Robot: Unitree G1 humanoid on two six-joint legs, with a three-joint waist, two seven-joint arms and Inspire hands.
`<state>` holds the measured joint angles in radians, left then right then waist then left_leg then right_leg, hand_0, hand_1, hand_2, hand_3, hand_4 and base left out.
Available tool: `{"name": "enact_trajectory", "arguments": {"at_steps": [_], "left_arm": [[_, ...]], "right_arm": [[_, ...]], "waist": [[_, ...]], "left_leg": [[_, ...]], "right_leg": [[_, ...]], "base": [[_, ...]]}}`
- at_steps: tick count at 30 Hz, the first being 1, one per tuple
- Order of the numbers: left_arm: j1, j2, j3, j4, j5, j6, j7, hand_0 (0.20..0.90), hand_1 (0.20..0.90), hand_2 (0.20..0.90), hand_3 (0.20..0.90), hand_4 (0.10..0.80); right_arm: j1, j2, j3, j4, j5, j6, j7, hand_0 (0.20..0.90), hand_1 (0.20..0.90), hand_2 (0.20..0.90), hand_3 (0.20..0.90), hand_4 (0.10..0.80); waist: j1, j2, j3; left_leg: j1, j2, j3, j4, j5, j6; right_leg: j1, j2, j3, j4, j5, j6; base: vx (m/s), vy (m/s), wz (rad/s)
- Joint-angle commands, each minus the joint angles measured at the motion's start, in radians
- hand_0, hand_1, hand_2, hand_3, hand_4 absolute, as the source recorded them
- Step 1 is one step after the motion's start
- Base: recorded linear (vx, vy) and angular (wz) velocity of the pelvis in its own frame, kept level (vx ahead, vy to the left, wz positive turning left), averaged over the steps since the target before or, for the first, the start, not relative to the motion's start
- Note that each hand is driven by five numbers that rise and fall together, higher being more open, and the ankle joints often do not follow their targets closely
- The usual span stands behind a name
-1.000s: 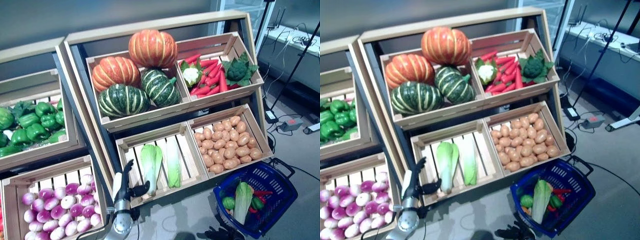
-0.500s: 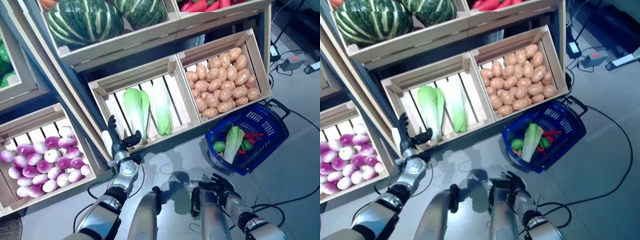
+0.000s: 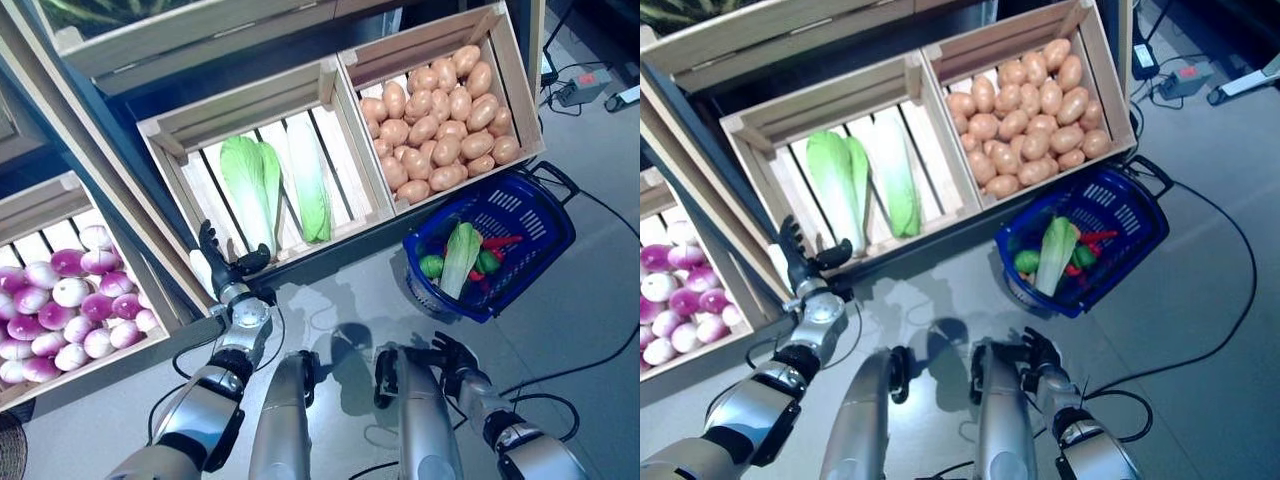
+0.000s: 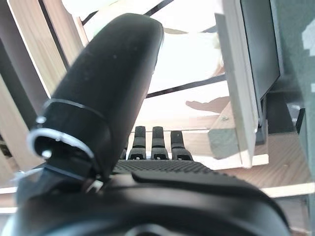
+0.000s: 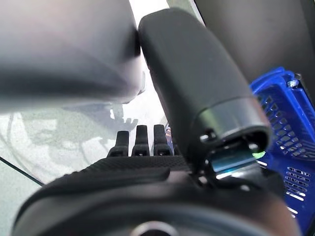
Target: Put vegetables into the basket
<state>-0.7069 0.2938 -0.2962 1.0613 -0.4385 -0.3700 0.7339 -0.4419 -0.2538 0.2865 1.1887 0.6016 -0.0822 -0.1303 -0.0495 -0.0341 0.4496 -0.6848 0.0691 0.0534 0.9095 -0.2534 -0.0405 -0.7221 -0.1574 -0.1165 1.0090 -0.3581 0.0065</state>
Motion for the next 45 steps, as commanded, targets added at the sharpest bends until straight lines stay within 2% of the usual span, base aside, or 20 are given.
{"name": "enact_trajectory", "arguments": {"at_steps": [1,3,5,10,12,18,26,34,35,36,45], "left_arm": [[-0.112,0.097,0.007,-0.021,-0.003,-0.028,-0.004,0.9,0.9,0.9,0.9,0.8],[-0.161,0.142,0.006,-0.007,-0.035,0.002,-0.007,0.9,0.9,0.9,0.9,0.8],[-0.181,0.159,0.012,0.005,-0.071,0.006,-0.024,0.9,0.9,0.9,0.9,0.8],[-0.275,0.218,0.012,0.056,-0.161,0.031,-0.137,0.9,0.9,0.9,0.9,0.8],[-0.331,0.252,-0.02,0.07,-0.134,0.066,-0.145,0.9,0.9,0.9,0.9,0.8],[-0.448,0.332,-0.087,0.139,-0.193,0.14,-0.206,0.9,0.9,0.9,0.9,0.8],[-0.522,0.354,-0.137,0.216,-0.234,0.2,-0.304,0.9,0.9,0.9,0.9,0.8],[-0.502,0.324,-0.14,0.275,-0.271,0.315,-0.337,0.9,0.9,0.9,0.9,0.8],[-0.494,0.318,-0.138,0.285,-0.272,0.319,-0.339,0.469,0.469,0.469,0.469,0.513],[-0.489,0.316,-0.134,0.291,-0.276,0.322,-0.336,0.3,0.3,0.3,0.3,0.4],[-0.399,0.306,-0.073,0.26,-0.29,0.296,-0.308,0.3,0.3,0.3,0.3,0.4]], "right_arm": [[0.013,-0.057,-0.008,-0.038,0.032,-0.053,-0.045,0.9,0.9,0.9,0.9,0.8],[0.007,-0.077,-0.012,-0.044,0.029,-0.053,-0.04,0.9,0.9,0.9,0.9,0.8],[0.005,-0.086,-0.015,-0.043,0.032,-0.056,-0.034,0.9,0.9,0.9,0.9,0.8],[-0.002,-0.116,-0.025,-0.036,0.013,-0.08,-0.031,0.9,0.9,0.9,0.9,0.8],[-0.016,-0.139,-0.02,-0.04,-0.006,-0.074,-0.036,0.9,0.9,0.9,0.9,0.8],[-0.037,-0.199,-0.028,-0.021,0.013,-0.076,-0.012,0.9,0.9,0.9,0.9,0.8],[-0.067,-0.217,-0.03,0.007,0.01,-0.095,-0.001,0.9,0.9,0.9,0.9,0.8],[-0.095,-0.207,-0.01,-0.016,0.013,-0.098,-0.042,0.9,0.9,0.9,0.9,0.8],[-0.1,-0.207,-0.008,-0.023,0.017,-0.091,-0.052,0.9,0.9,0.9,0.9,0.8],[-0.103,-0.208,-0.009,-0.025,0.018,-0.088,-0.056,0.9,0.9,0.9,0.9,0.8],[-0.08,-0.204,-0.018,-0.063,0.019,-0.108,-0.037,0.9,0.9,0.9,0.9,0.8]], "waist": [[-0.024,0.002,-0.042],[-0.031,-0.001,-0.033],[-0.034,-0.003,-0.028],[-0.048,-0.011,-0.008],[-0.056,-0.015,0.001],[-0.075,-0.021,0.027],[-0.09,-0.016,0.06],[-0.093,-0.012,0.07],[-0.094,-0.012,0.07],[-0.094,-0.012,0.07],[-0.089,-0.014,0.066]], "left_leg": [[0.067,-0.021,0.051,0.017,-0.14,0.066],[0.046,-0.015,0.055,0.03,-0.142,0.068],[0.036,-0.012,0.057,0.036,-0.143,0.069],[-0.02,-0.001,0.06,0.067,-0.144,0.076],[-0.047,0.005,0.063,0.08,-0.141,0.078],[-0.097,0.021,0.068,0.102,-0.14,0.084],[-0.163,0.029,0.068,0.141,-0.149,0.092],[-0.189,0.024,0.068,0.143,-0.148,0.093],[-0.189,0.023,0.068,0.141,-0.148,0.092],[-0.186,0.023,0.069,0.138,-0.147,0.092],[-0.077,0.022,0.09,0.058,-0.13,0.078]], "right_leg": [[0.063,0.019,0.023,-0.052,0.005,-0.001],[0.039,0.023,0.026,-0.04,0.007,0.002],[0.029,0.024,0.027,-0.035,0.006,0.002],[-0.024,0.034,0.036,-0.008,0.009,0.002],[-0.05,0.041,0.041,0.0,0.014,0.002],[-0.1,0.054,0.05,0.015,0.022,0.001],[-0.162,0.065,0.059,0.042,0.022,-0.007],[-0.187,0.07,0.059,0.045,0.022,-0.011],[-0.188,0.07,0.059,0.043,0.023,-0.011],[-0.186,0.07,0.058,0.041,0.023,-0.011],[-0.087,0.074,0.052,-0.025,0.031,-0.007]], "base": [[-0.057,0.039,0.02],[-0.059,0.037,-0.04],[-0.04,0.02,-0.09],[-0.035,0.007,-0.03],[-0.063,0.004,0.0],[-0.021,0.003,-0.02],[0.0,0.0,0.0],[0.001,-0.004,0.01],[0.0,0.0,0.0],[0.0,0.0,0.0],[0.004,0.002,0.0]]}}
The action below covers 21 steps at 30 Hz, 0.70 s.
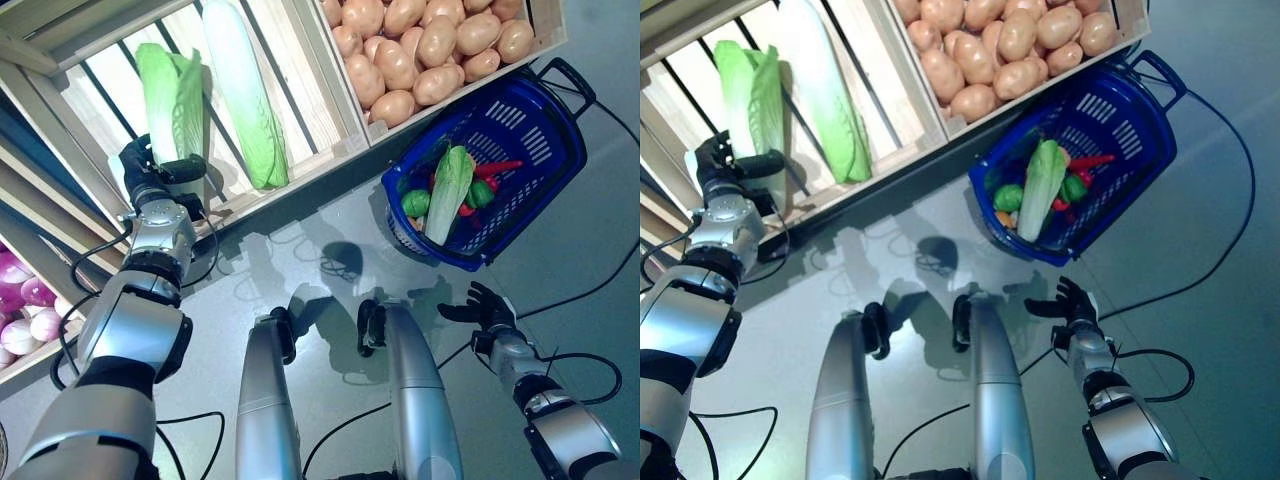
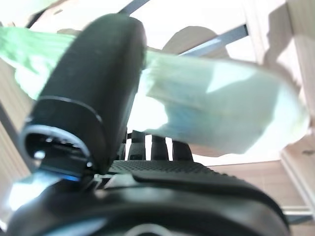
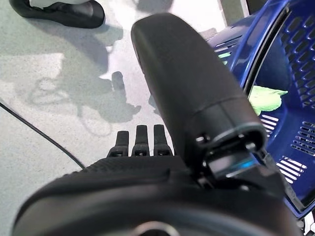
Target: Put vegetables into the basket
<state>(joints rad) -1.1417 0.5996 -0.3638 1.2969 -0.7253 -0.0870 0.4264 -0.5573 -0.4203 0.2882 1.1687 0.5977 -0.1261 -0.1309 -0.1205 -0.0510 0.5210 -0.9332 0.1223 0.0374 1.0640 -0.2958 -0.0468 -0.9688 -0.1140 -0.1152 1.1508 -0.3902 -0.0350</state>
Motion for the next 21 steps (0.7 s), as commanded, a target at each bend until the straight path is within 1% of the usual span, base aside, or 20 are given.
{"name": "enact_trajectory", "arguments": {"at_steps": [1,5,9,13,16,18,19,20,21], "left_arm": [[0.054,0.0,0.003,0.011,0.003,0.008,0.003,0.3,0.3,0.3,0.3,0.4],[0.11,0.009,0.028,-0.034,0.007,-0.007,-0.004,0.3,0.3,0.3,0.3,0.4],[0.182,0.026,0.057,-0.094,0.024,-0.027,-0.013,0.3,0.3,0.3,0.3,0.4],[0.268,0.026,0.081,-0.19,0.037,-0.059,-0.027,0.3,0.3,0.3,0.3,0.4],[0.351,0.015,0.101,-0.309,0.062,-0.084,-0.032,0.3,0.3,0.3,0.3,0.4],[0.398,-0.001,0.12,-0.38,0.051,-0.124,-0.024,0.3,0.3,0.3,0.3,0.4],[0.434,-0.018,0.134,-0.423,0.066,-0.141,-0.006,0.3,0.3,0.3,0.3,0.4],[0.459,-0.03,0.142,-0.45,0.094,-0.166,0.007,0.3,0.3,0.3,0.3,0.4],[0.495,-0.049,0.146,-0.503,0.136,-0.179,0.036,0.3,0.3,0.3,0.3,0.4]], "right_arm": [[0.042,-0.035,-0.019,-0.054,0.024,-0.066,-0.032,0.9,0.9,0.9,0.9,0.8],[0.068,-0.027,-0.015,-0.117,0.031,-0.057,-0.021,0.9,0.9,0.9,0.9,0.8],[0.12,-0.011,-0.01,-0.213,0.045,-0.067,-0.009,0.9,0.9,0.9,0.9,0.8],[0.174,0.006,-0.004,-0.352,0.065,-0.078,-0.035,0.9,0.9,0.9,0.9,0.8],[0.233,0.027,-0.01,-0.512,0.09,-0.071,-0.075,0.9,0.9,0.9,0.9,0.8],[0.271,0.045,-0.012,-0.586,0.13,-0.09,-0.045,0.9,0.9,0.9,0.9,0.8],[0.295,0.061,-0.013,-0.623,0.133,-0.098,-0.052,0.9,0.9,0.9,0.9,0.8],[0.31,0.071,-0.015,-0.645,0.14,-0.112,-0.048,0.9,0.9,0.9,0.9,0.8],[0.331,0.084,-0.021,-0.676,0.139,-0.113,-0.055,0.9,0.9,0.9,0.9,0.8]], "waist": [[-0.016,0.003,-0.013],[-0.012,0.007,-0.042],[-0.006,0.015,-0.091],[0.001,0.027,-0.138],[0.011,0.034,-0.18],[0.017,0.035,-0.205],[0.022,0.035,-0.227],[0.026,0.035,-0.242],[0.031,0.038,-0.265]], "left_leg": [[0.198,-0.031,0.111,-0.116,-0.084,0.082],[0.294,-0.032,0.124,-0.193,-0.069,0.075],[0.408,-0.041,0.129,-0.303,-0.036,0.068],[0.527,-0.062,0.129,-0.433,0.009,0.062],[0.631,-0.083,0.117,-0.547,0.046,0.061],[0.687,-0.093,0.114,-0.607,0.068,0.059],[0.727,-0.1,0.113,-0.65,0.082,0.057],[0.739,-0.102,0.119,-0.678,0.109,0.061],[0.778,-0.107,0.116,-0.717,0.118,0.059]], "right_leg": [[0.184,0.028,0.048,-0.184,0.065,0.036],[0.27,0.021,0.045,-0.249,0.07,0.037],[0.373,0.012,0.04,-0.337,0.085,0.04],[0.49,0.002,0.032,-0.453,0.113,0.046],[0.598,-0.016,0.012,-0.563,0.138,0.056],[0.659,-0.023,-0.002,-0.622,0.154,0.064],[0.705,-0.027,-0.014,-0.67,0.166,0.071],[0.722,-0.028,-0.025,-0.705,0.192,0.069],[0.772,-0.027,-0.034,-0.756,0.203,0.074]], "base": [[0.061,0.023,-0.02],[0.067,0.017,-0.07],[0.083,0.008,-0.05],[0.061,0.008,-0.04],[0.08,0.006,0.02],[0.064,-0.018,0.06],[0.015,-0.03,0.04],[0.065,-0.031,0.05],[0.069,-0.029,0.06]]}}
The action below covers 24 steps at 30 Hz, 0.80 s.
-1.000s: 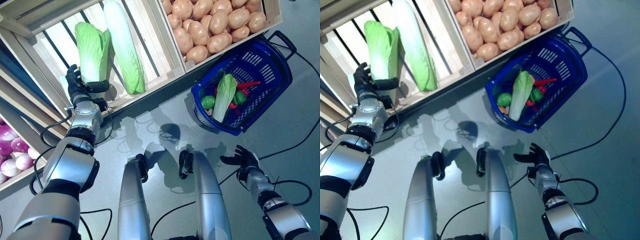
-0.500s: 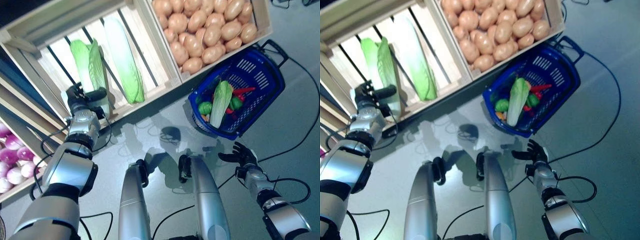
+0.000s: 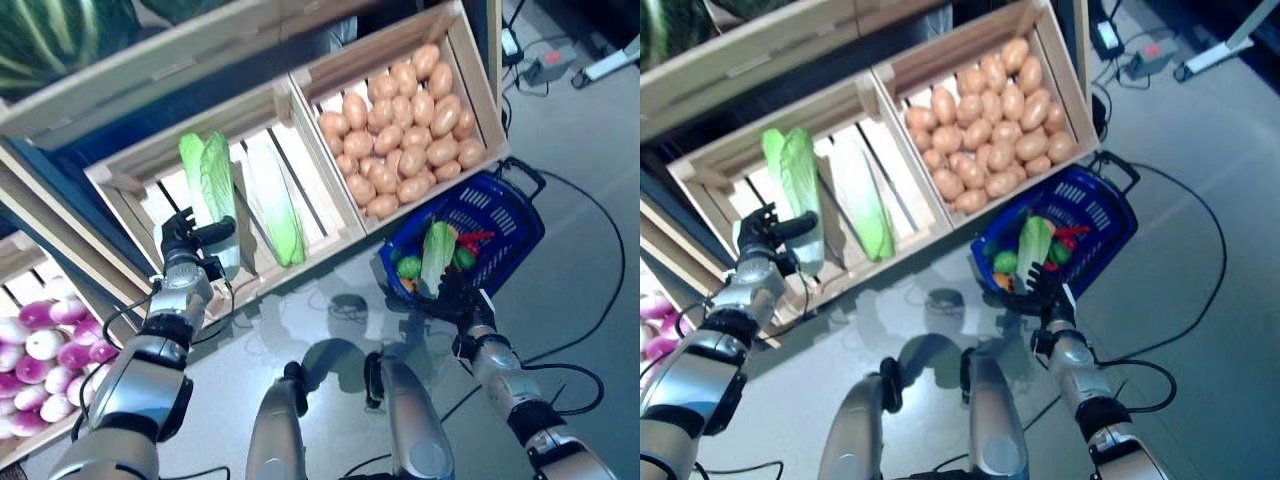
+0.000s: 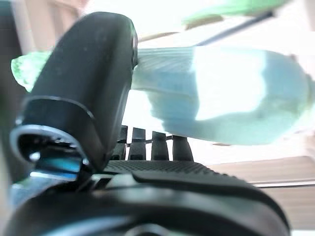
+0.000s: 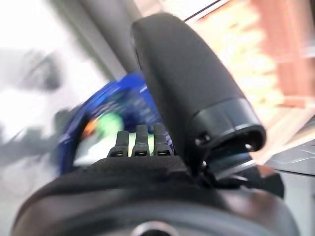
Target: Put vegetables into the basket
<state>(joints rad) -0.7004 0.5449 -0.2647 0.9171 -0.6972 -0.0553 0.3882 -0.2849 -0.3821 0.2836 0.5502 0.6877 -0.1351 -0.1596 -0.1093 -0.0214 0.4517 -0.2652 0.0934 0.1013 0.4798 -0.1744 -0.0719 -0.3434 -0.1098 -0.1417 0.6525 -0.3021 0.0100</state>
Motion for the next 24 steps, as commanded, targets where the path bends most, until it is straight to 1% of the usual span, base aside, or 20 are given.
{"name": "enact_trajectory", "arguments": {"at_steps": [1,3,4,5,7,9,11,13,16,20,21,22,24], "left_arm": [[0.081,-0.009,0.052,-0.156,0.139,-0.227,0.089,0.3,0.3,0.3,0.3,0.4],[0.122,-0.034,0.06,-0.204,0.174,-0.266,0.105,0.3,0.3,0.3,0.3,0.4],[0.15,-0.057,0.063,-0.245,0.207,-0.291,0.13,0.3,0.3,0.3,0.3,0.4],[0.159,-0.065,0.062,-0.257,0.222,-0.308,0.143,0.3,0.3,0.3,0.3,0.4],[0.205,-0.102,0.068,-0.32,0.282,-0.335,0.167,0.3,0.3,0.3,0.3,0.4],[0.269,-0.135,0.065,-0.415,0.359,-0.344,0.186,0.3,0.3,0.3,0.3,0.4],[0.3,-0.144,0.064,-0.471,0.384,-0.354,0.177,0.3,0.3,0.3,0.3,0.4],[0.329,-0.153,0.065,-0.533,0.39,-0.363,0.161,0.3,0.3,0.3,0.3,0.4],[0.362,-0.169,0.066,-0.609,0.44,-0.394,0.139,0.3,0.3,0.3,0.3,0.4],[0.373,-0.182,0.043,-0.683,0.491,-0.402,0.111,0.3,0.3,0.3,0.3,0.4],[0.374,-0.182,0.035,-0.692,0.504,-0.404,0.113,0.3,0.3,0.3,0.3,0.4],[0.383,-0.184,0.023,-0.715,0.541,-0.404,0.117,0.3,0.3,0.3,0.3,0.4],[0.391,-0.182,0.016,-0.725,0.549,-0.407,0.117,0.3,0.3,0.3,0.3,0.4]], "right_arm": [[0.075,0.057,-0.02,-0.076,0.045,-0.11,-0.028,0.9,0.9,0.9,0.9,0.8],[0.099,0.072,-0.024,-0.095,0.017,-0.131,-0.019,0.9,0.9,0.9,0.9,0.8],[0.116,0.087,-0.02,-0.114,-0.015,-0.146,-0.037,0.9,0.9,0.9,0.9,0.8],[0.119,0.092,-0.019,-0.121,-0.022,-0.153,-0.042,0.9,0.9,0.9,0.9,0.8],[0.133,0.117,-0.02,-0.156,-0.026,-0.164,-0.059,0.9,0.9,0.9,0.9,0.8],[0.158,0.14,-0.029,-0.212,-0.065,-0.17,-0.065,0.9,0.9,0.9,0.9,0.8],[0.17,0.136,-0.032,-0.251,-0.116,-0.191,-0.082,0.9,0.9,0.9,0.9,0.8],[0.178,0.136,-0.039,-0.296,-0.122,-0.22,-0.067,0.9,0.9,0.9,0.9,0.8],[0.177,0.14,-0.054,-0.345,-0.092,-0.23,0.017,0.9,0.9,0.9,0.9,0.8],[0.139,0.13,-0.084,-0.396,-0.024,-0.194,0.109,0.9,0.9,0.9,0.9,0.8],[0.123,0.122,-0.089,-0.401,-0.01,-0.188,0.118,0.9,0.9,0.9,0.9,0.8],[0.09,0.107,-0.103,-0.422,0.023,-0.171,0.157,0.9,0.9,0.9,0.9,0.8],[0.071,0.1,-0.108,-0.436,0.045,-0.157,0.179,0.9,0.9,0.9,0.9,0.8]], "waist": [[0.025,0.011,-0.214],[0.033,0.016,-0.242],[0.04,0.019,-0.265],[0.043,0.02,-0.274],[0.052,0.021,-0.298],[0.059,0.022,-0.325],[0.064,0.023,-0.341],[0.069,0.025,-0.353],[0.075,0.028,-0.369],[0.088,0.016,-0.385],[0.09,0.012,-0.388],[0.096,0.005,-0.393],[0.101,0.002,-0.395]], "left_leg": [[0.14,-0.082,0.049,-0.16,0.001,0.083],[0.185,-0.089,0.044,-0.199,0.006,0.082],[0.221,-0.096,0.04,-0.235,0.01,0.081],[0.228,-0.098,0.039,-0.247,0.014,0.081],[0.274,-0.104,0.024,-0.309,0.032,0.079],[0.329,-0.104,0.006,-0.401,0.063,0.076],[0.358,-0.103,-0.001,-0.458,0.082,0.072],[0.379,-0.103,-0.008,-0.5,0.097,0.068],[0.403,-0.099,-0.017,-0.564,0.12,0.064],[0.404,-0.096,-0.028,-0.567,0.113,0.06],[0.407,-0.095,-0.025,-0.567,0.111,0.061],[0.414,-0.091,-0.016,-0.567,0.107,0.061],[0.418,-0.09,-0.013,-0.567,0.104,0.061]], "right_leg": [[0.184,-0.027,-0.013,-0.293,0.121,0.031],[0.24,-0.021,-0.022,-0.344,0.13,0.035],[0.285,-0.017,-0.03,-0.391,0.139,0.038],[0.295,-0.016,-0.032,-0.406,0.145,0.04],[0.346,-0.01,-0.035,-0.474,0.171,0.047],[0.398,-0.002,-0.029,-0.559,0.212,0.058],[0.426,0.003,-0.032,-0.614,0.239,0.065],[0.446,0.01,-0.033,-0.654,0.258,0.07],[0.468,0.023,-0.036,-0.705,0.279,0.073],[0.487,0.035,-0.049,-0.74,0.287,0.072],[0.488,0.036,-0.05,-0.74,0.286,0.072],[0.494,0.037,-0.056,-0.74,0.285,0.071],[0.499,0.038,-0.061,-0.74,0.284,0.07]], "base": [[0.163,-0.028,0.05],[0.137,-0.037,0.05],[0.106,-0.042,0.06],[0.111,-0.053,0.04],[0.067,-0.056,0.09],[0.07,-0.056,0.1],[0.043,-0.041,0.05],[0.036,-0.035,0.03],[0.027,-0.048,0.05],[0.008,-0.074,0.09],[0.03,-0.088,0.08],[0.031,-0.067,0.1],[0.044,-0.062,0.11]]}}
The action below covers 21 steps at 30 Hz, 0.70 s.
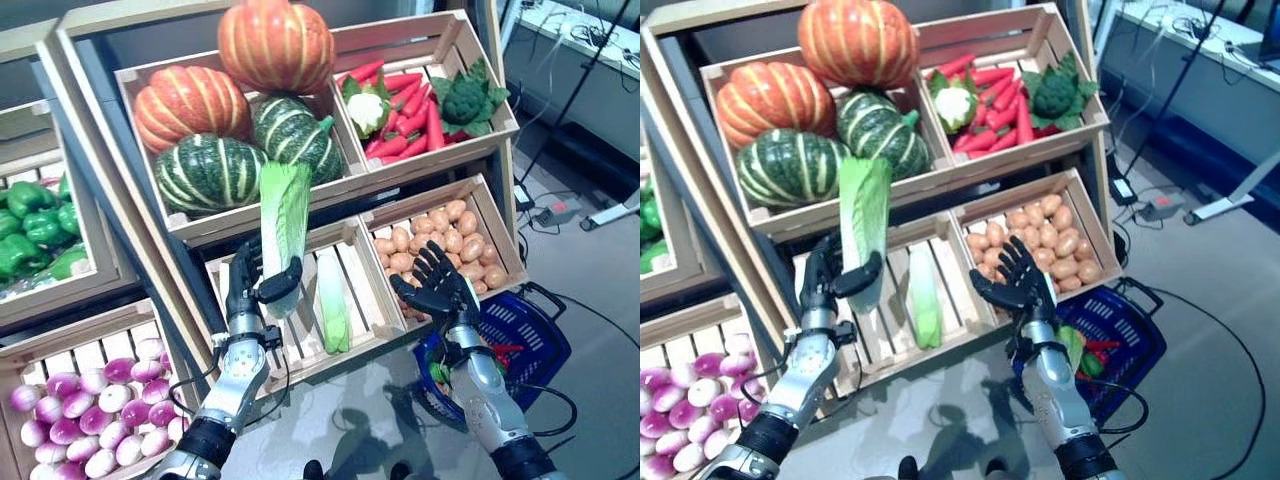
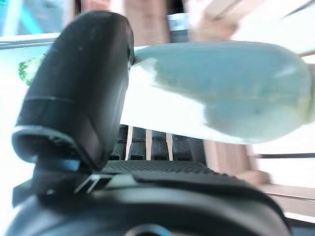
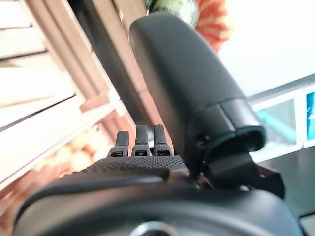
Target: Put vegetables into the basket
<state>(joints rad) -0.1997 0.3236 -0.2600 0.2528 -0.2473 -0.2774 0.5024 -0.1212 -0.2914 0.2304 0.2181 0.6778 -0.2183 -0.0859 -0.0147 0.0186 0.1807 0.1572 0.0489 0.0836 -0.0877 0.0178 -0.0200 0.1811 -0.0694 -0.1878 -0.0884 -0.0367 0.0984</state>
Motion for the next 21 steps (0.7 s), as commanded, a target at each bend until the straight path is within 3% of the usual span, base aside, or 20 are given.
{"name": "enact_trajectory", "arguments": {"at_steps": [1,8,12,21], "left_arm": [[-0.099,0.04,0.007,-0.069,0.109,-0.185,0.001,0.3,0.3,0.3,0.3,0.4],[-0.049,0.054,-0.033,-0.119,0.198,-0.228,-0.051,0.3,0.3,0.3,0.3,0.4],[-0.061,0.077,-0.093,-0.136,0.253,-0.266,-0.074,0.3,0.3,0.3,0.3,0.4],[-0.079,0.099,-0.149,-0.139,0.23,-0.282,-0.132,0.3,0.3,0.3,0.3,0.4]], "right_arm": [[-0.105,0.0,-0.061,-0.114,0.085,-0.059,0.132,0.9,0.9,0.9,0.9,0.8],[-0.168,-0.035,-0.104,-0.14,0.272,0.056,0.215,0.9,0.9,0.9,0.9,0.8],[-0.243,-0.065,-0.115,-0.111,0.331,0.085,0.216,0.9,0.9,0.9,0.9,0.8],[-0.363,-0.086,-0.136,-0.112,0.403,0.098,0.232,0.9,0.9,0.9,0.9,0.8]], "waist": [[0.011,-0.042,-0.127],[0.038,-0.064,-0.134],[0.051,-0.074,-0.136],[0.067,-0.076,-0.138]], "left_leg": [[-0.001,-0.044,0.006,0.0,-0.09,0.008],[0.005,-0.039,0.005,0.0,-0.1,0.006],[0.006,-0.036,0.0,0.0,-0.103,0.005],[0.012,-0.036,-0.013,0.0,-0.11,0.005]], "right_leg": [[-0.023,-0.001,-0.019,0.001,0.017,-0.019],[-0.013,0.007,-0.036,0.001,0.015,-0.022],[-0.008,0.008,-0.044,0.001,0.015,-0.022],[0.001,0.006,-0.05,0.001,0.012,-0.021]], "base": [[0.058,-0.069,0.1],[0.034,-0.047,0.04],[0.02,-0.031,0.06],[0.025,-0.008,0.08]]}}
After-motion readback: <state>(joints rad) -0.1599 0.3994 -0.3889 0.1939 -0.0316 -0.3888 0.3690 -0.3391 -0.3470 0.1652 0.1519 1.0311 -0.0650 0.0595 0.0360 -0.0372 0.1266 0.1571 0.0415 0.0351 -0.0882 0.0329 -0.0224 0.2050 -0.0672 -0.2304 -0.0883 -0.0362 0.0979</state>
